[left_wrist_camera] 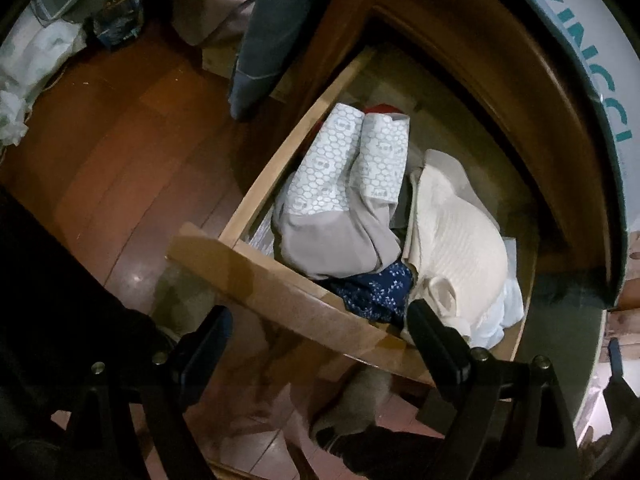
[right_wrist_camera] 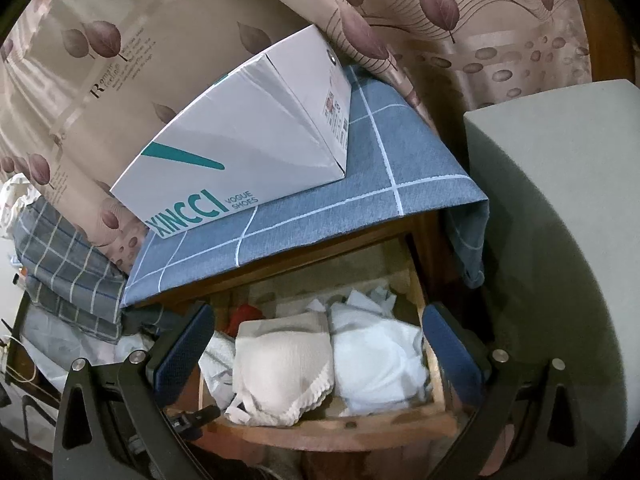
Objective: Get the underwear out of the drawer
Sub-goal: 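Lower the left gripper into the drawer onto the cream bra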
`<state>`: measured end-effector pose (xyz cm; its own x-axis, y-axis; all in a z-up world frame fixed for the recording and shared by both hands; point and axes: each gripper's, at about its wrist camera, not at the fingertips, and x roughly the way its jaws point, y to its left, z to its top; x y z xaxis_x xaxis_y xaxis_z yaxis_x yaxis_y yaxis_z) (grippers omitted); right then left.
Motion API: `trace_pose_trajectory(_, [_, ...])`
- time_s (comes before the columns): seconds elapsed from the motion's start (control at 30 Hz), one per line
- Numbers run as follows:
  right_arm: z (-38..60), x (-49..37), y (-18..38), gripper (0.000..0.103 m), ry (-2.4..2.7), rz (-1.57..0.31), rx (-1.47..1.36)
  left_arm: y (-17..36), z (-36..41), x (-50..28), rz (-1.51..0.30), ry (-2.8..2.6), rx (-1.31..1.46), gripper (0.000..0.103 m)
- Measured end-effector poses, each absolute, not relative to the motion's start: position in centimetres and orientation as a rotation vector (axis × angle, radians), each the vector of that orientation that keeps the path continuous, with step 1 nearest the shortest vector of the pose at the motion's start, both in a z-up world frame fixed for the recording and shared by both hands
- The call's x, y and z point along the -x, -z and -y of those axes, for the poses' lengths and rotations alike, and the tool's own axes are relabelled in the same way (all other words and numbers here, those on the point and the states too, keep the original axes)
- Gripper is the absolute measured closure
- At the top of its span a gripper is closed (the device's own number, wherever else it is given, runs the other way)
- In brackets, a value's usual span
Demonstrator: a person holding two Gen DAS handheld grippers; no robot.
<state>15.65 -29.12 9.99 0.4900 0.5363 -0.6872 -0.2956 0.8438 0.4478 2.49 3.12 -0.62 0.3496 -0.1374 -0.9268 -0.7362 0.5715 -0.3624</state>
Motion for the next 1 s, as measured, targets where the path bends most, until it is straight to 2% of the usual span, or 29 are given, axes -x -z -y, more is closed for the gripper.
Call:
trace_pose_trajectory(0.2, [29.1,-15.7,-9.8,0.0,-0.513,-0.936,-0.289,-0.5,-2.7,-3.6,-1.137,-0.468,0.804,0.009])
trace_pose_trajectory(0.33, [29.1,-15.7,-9.8,0.0,-0.516,-0.933,-0.288,-0.6,-2.8,-2.7,-1.099,-0.464,0.849,0.01])
trace_pose_trajectory(0.7, [30.0,-15.9,-10.1,0.0,-0.517,-0.929,-0.333,-8.2,2.4,-2.9,-0.994,-0.278,0.407,0.011])
trace_pose_trajectory(0.83, [30.4,-15.6,-10.3,0.0,-0.526,-0.921,-0.33,-6.3,3.6,-6.4,-1.086,-0.154,0.316,0.01])
trace_pose_trajectory(1.0, [31.2,-15.7,-10.2,0.0,-0.52,-0.926,-0.353,-1.7,2.6,-9.6,-1.191,-0.087,0.384,0.01])
